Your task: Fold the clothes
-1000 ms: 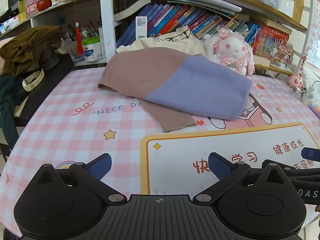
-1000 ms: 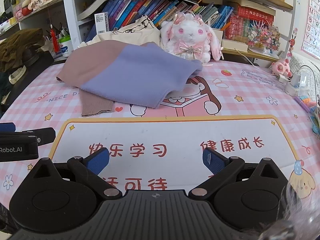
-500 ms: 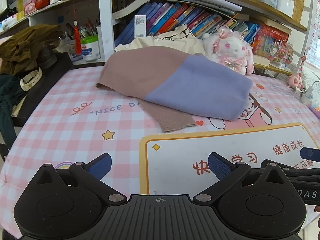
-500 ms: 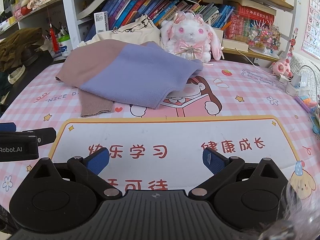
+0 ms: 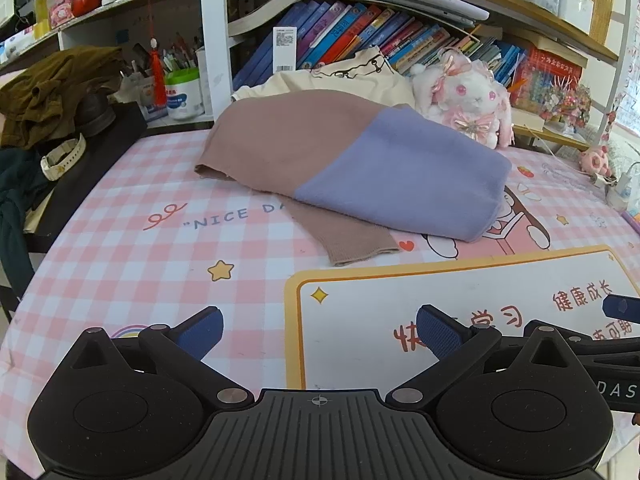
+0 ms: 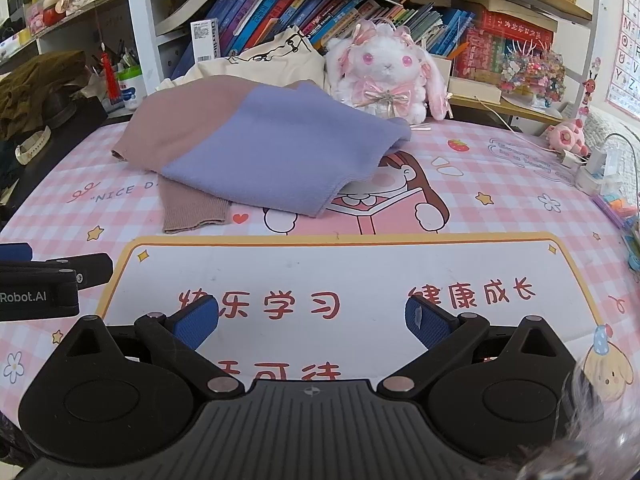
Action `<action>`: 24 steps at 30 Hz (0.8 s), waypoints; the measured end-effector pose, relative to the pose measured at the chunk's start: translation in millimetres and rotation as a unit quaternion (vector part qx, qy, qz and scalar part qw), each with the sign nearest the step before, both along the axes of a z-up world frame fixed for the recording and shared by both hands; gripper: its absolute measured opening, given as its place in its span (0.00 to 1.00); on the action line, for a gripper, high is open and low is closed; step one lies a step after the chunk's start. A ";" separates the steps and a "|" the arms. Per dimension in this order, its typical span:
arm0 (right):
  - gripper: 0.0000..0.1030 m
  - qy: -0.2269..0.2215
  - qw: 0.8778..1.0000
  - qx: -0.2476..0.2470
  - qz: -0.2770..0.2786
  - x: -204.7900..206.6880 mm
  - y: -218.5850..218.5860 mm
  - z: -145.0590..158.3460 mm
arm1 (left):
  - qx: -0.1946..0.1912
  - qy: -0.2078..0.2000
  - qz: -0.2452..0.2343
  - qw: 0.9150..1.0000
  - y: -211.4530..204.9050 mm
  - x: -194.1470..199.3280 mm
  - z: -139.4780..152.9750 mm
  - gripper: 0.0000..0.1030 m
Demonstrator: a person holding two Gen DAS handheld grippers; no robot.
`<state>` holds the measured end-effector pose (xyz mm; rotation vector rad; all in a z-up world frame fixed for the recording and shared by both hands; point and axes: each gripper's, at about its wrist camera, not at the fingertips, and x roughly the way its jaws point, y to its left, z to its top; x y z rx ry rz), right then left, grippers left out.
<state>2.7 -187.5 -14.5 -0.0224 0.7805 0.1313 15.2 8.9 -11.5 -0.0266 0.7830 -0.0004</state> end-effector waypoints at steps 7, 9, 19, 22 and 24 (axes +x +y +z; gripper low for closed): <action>0.98 0.004 1.000 0.000 -0.003 2.2 1.1 -0.8 | -0.003 0.000 0.000 1.000 1.4 0.8 -0.8 1.00; 0.98 0.004 1.000 -0.001 -0.003 2.5 1.6 -0.9 | -0.005 0.000 -0.001 1.000 2.3 1.4 -0.9 1.00; 0.98 0.004 1.000 -0.003 0.000 3.0 3.1 -0.3 | -0.016 0.002 -0.008 1.000 4.1 1.7 -0.5 1.00; 0.98 0.004 1.000 -0.005 0.004 2.7 3.5 0.0 | -0.020 0.002 -0.007 1.000 4.6 1.7 -0.6 1.00; 0.98 0.005 1.000 -0.006 0.005 2.7 3.0 0.0 | -0.021 0.002 -0.005 1.000 4.7 1.9 -0.9 1.00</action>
